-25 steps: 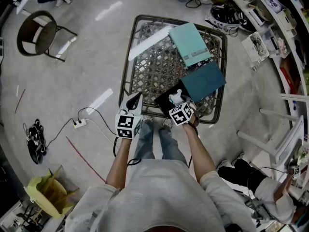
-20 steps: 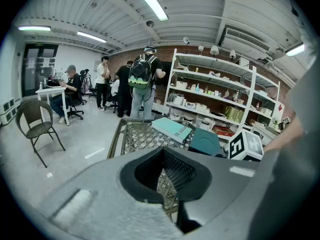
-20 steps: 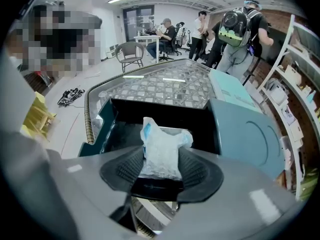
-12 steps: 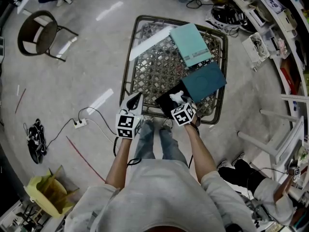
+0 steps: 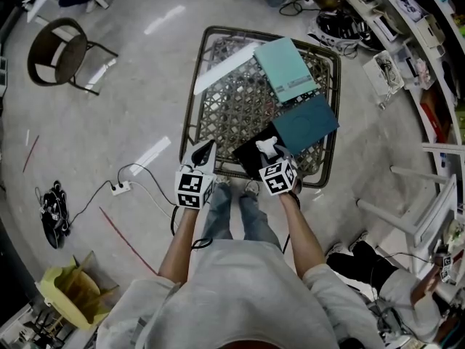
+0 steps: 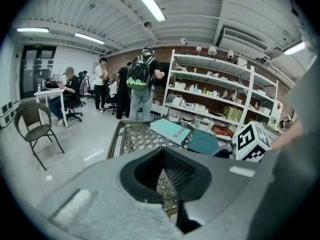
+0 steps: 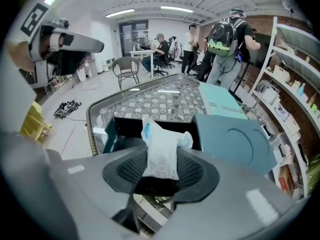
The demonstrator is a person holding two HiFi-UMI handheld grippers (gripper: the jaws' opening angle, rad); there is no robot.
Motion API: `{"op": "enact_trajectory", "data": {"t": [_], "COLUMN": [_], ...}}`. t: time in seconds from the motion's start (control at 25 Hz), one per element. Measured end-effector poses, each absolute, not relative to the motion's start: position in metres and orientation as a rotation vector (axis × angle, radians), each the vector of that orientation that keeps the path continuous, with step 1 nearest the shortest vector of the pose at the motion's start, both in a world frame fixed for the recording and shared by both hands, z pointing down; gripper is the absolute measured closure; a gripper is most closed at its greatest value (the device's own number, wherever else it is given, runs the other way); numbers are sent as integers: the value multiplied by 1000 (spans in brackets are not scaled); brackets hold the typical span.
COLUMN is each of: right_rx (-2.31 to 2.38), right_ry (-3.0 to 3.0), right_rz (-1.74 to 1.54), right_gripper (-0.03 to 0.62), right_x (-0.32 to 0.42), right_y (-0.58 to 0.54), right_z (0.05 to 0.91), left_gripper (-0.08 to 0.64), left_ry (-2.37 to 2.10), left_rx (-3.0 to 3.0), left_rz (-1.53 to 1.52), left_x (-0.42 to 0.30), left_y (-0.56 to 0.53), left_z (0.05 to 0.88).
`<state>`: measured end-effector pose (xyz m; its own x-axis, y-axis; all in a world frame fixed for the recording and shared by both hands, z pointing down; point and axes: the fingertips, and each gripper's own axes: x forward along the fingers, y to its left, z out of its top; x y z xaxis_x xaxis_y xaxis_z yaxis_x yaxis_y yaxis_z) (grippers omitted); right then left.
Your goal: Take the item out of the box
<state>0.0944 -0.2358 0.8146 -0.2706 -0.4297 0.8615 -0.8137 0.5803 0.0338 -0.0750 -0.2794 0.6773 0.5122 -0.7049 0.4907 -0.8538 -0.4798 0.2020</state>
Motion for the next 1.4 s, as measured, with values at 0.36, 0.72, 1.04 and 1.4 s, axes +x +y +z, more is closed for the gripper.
{"op": "enact_trajectory", "data": {"t": [0.36,0.72,1.04,1.4], "right_rx": [1180,1321,1403,1558], "right_ry": [-1996,-2082,-2127,-2191], "right_rz": [518,484,404,236], "right_gripper": [423,426,428,431], "right_x": [103,108,110,124], "right_y": [-242,-244,-255,-287], "right_z": [766,728,687,609], "left_gripper": [555,554,555,555], "left_ry": [-1273,-1281,-1318,-1381], "left_rx": [2359,2383,2419,2483], "left_rz": [478,468,428,355], "left_x": [-69,-66,-67,-68], "left_y": [-280,-280,-286,-303], "left_z": [669,655,627,578]}}
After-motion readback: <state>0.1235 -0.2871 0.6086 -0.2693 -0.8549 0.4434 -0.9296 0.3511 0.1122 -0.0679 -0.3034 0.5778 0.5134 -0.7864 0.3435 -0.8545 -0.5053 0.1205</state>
